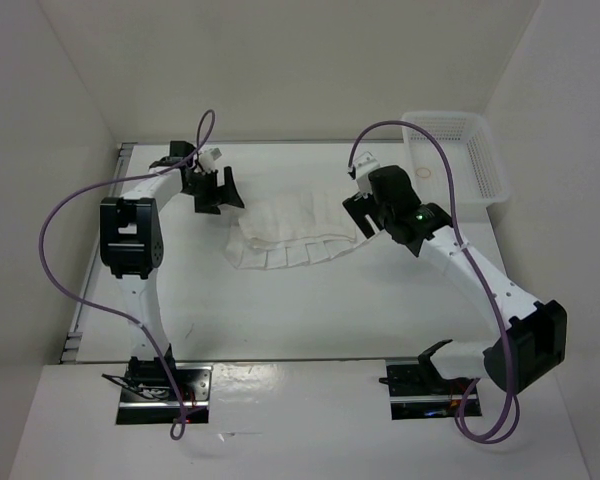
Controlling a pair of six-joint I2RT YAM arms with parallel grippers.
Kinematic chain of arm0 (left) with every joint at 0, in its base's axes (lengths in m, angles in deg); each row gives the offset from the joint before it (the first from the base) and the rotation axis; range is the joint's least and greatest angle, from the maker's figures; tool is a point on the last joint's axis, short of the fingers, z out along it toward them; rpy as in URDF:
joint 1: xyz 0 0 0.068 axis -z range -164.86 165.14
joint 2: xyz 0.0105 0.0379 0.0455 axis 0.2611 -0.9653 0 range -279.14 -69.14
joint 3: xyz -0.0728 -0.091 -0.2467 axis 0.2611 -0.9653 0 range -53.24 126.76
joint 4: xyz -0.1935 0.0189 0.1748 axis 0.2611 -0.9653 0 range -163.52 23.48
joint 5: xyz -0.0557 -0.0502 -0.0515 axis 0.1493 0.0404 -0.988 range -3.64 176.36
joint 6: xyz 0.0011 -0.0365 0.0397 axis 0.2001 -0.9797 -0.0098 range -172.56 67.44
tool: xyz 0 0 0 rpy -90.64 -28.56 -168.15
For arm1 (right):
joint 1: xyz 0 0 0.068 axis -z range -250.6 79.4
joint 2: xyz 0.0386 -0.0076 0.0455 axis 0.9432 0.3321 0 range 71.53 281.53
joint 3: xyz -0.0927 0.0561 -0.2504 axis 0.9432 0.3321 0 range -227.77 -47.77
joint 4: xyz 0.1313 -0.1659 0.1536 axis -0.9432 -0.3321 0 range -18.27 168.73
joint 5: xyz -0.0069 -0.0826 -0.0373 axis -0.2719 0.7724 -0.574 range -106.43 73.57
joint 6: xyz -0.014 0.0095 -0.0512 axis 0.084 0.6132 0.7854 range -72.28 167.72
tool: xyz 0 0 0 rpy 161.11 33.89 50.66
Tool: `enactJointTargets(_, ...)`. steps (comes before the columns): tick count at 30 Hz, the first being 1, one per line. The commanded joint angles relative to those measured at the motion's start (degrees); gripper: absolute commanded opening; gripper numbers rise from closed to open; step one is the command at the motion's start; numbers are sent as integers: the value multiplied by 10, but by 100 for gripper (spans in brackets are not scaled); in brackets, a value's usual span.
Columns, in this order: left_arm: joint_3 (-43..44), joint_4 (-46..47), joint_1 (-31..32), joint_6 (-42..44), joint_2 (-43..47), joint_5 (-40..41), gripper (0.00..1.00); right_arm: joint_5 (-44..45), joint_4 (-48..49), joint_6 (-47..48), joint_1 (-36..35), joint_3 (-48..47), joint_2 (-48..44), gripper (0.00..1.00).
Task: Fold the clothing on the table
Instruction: Fold the skirt
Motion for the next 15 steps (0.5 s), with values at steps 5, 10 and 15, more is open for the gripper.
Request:
enactJointTargets(5,38,-20,-2,-22,-29,-63,99,-15,23,-13,3,4,-25,99)
enactJointTargets(10,38,-51,-2,8,-48,-74,96,-10,28,-13,3,15,-30,99)
enactJointTargets(15,16,-62,-2,28,-66,-61,91,-10,33,-13,3,20,-30,99)
